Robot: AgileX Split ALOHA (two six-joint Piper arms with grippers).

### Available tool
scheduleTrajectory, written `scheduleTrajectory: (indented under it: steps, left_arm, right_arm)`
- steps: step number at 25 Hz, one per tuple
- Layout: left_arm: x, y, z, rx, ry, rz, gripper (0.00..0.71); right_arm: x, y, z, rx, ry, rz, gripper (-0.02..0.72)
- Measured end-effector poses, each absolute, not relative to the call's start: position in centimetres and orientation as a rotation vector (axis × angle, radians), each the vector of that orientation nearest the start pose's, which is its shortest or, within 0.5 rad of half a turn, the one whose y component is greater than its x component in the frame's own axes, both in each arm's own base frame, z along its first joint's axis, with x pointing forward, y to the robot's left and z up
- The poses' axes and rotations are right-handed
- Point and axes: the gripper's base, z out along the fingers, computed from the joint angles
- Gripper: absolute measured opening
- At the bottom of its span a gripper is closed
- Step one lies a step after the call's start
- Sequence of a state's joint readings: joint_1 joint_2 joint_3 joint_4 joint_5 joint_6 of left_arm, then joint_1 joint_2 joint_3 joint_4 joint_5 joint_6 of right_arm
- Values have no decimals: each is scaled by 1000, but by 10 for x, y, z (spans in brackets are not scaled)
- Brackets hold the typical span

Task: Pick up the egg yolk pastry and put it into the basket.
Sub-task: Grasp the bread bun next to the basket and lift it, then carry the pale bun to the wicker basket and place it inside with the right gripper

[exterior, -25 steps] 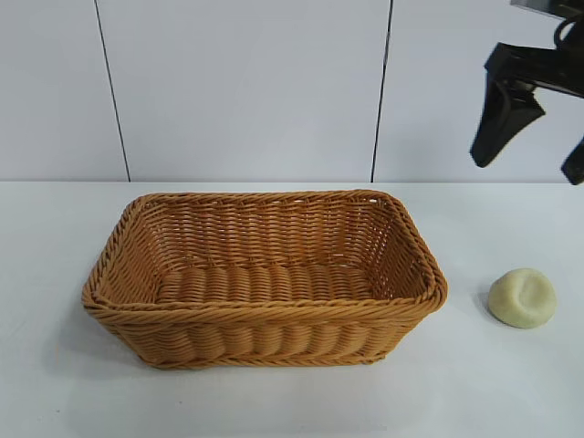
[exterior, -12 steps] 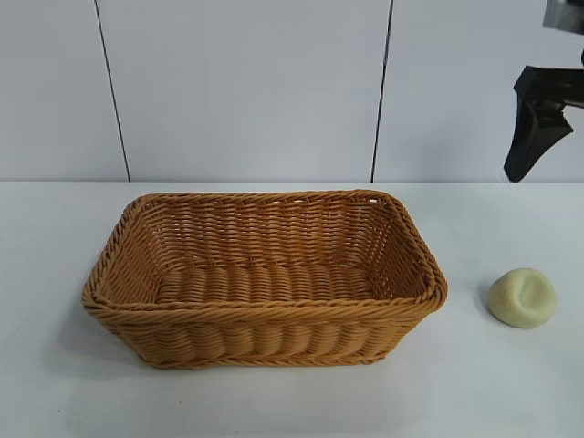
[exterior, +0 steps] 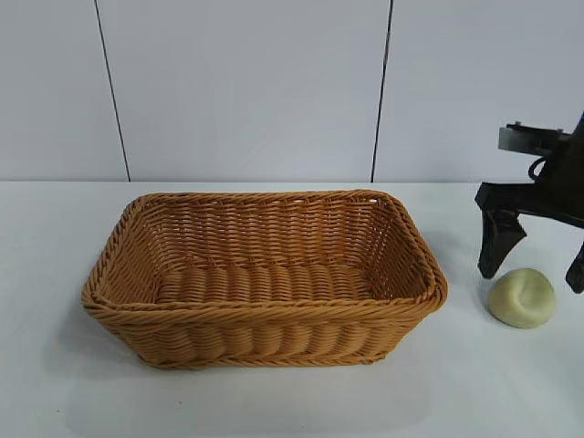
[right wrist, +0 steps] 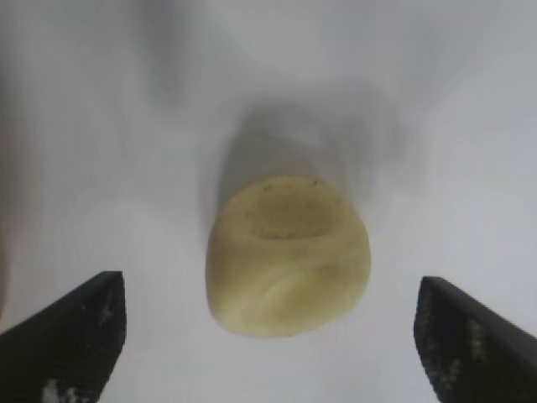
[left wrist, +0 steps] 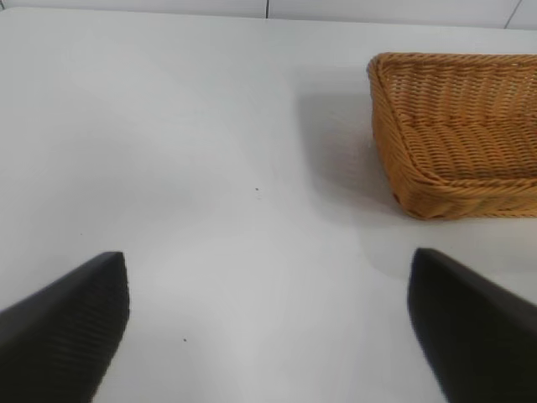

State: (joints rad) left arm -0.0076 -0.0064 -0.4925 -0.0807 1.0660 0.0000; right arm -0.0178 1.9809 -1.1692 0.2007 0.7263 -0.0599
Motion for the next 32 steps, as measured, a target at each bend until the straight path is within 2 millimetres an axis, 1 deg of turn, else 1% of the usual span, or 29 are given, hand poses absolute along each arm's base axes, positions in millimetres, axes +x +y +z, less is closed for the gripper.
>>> scheduleTrajectory:
  steps: [2,4,6,11,12,14,18,20,22,28,30,32]
  left_arm:
    - [-5,-6,275,12,2049,-101,695]
    - [-5,-6,275,12,2050,-102,695]
    - [-5,-6,275,12,2050,-102,695]
    - [-5,-6,275,12,2050,-103,695]
    - [-5,-6,275,12,2050,-103,695]
    - [-5,-6,275,12,2050,-103,695]
    - [-5,-6,275,12,2050,-103,695]
    - [-5,-6,275,12,2050,-103,695]
    - [-5,-6,275,12,2050,-103,695]
    - [-5,-6,275,12,2050,-103,695]
    - [-5,-6,275,12,2050,-103,695]
    - [-5,-6,275,12,2050,-103,695]
  right_arm:
    - [362,6,119,154,3028,207,642]
    - [362,6,116,156,3034,207,638]
    - [363,5,114,158,3027,205,564]
    - [364,5,114,161,3022,206,249]
    - [364,5,114,161,3022,206,206]
    - [364,6,115,160,3025,207,165]
    - [364,6,120,160,3020,212,146]
    - [364,6,130,153,3019,221,143]
    - [366,7,147,141,3002,229,139]
    - [379,9,221,85,2895,252,138]
    - [381,9,241,70,2865,256,138]
    - [383,9,254,59,2848,259,138]
